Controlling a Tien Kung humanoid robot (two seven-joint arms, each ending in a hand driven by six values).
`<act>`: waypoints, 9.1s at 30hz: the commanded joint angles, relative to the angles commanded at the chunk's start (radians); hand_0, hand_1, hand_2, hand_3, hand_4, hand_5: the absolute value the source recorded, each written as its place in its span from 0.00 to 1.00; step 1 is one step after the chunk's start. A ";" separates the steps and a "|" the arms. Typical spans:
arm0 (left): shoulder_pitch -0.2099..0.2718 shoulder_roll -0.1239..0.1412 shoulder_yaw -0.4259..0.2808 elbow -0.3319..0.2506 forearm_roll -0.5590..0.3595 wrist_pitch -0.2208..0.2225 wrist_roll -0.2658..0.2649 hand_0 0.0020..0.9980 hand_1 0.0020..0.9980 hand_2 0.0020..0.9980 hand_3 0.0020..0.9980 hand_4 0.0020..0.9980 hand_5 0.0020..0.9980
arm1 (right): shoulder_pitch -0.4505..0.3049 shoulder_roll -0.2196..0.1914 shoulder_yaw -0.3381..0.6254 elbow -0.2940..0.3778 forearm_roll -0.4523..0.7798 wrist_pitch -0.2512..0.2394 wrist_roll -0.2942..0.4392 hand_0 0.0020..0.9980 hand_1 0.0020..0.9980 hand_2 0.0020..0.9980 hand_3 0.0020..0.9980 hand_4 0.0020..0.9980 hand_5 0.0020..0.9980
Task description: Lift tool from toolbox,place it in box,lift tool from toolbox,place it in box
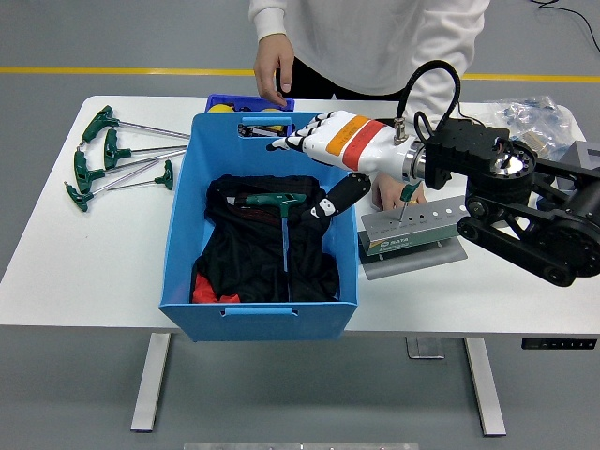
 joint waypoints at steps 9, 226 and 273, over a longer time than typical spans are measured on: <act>-0.003 0.000 0.003 0.000 -0.003 0.001 0.000 0.74 0.73 0.80 0.78 0.73 0.61 | -0.015 0.002 -0.043 -0.161 0.034 0.014 0.003 0.81 0.67 0.70 0.45 0.97 0.61; -0.001 -0.013 -0.087 0.000 0.098 0.018 0.001 0.74 0.73 0.80 0.77 0.73 0.62 | -1.012 0.105 1.209 0.193 1.028 0.015 0.008 0.93 0.88 0.90 0.92 1.00 0.84; -0.017 -0.006 -0.034 0.000 0.045 0.004 -0.008 0.74 0.72 0.80 0.76 0.72 0.62 | -0.996 0.111 1.270 0.213 0.956 0.064 -0.111 0.89 0.85 0.87 0.89 1.00 0.93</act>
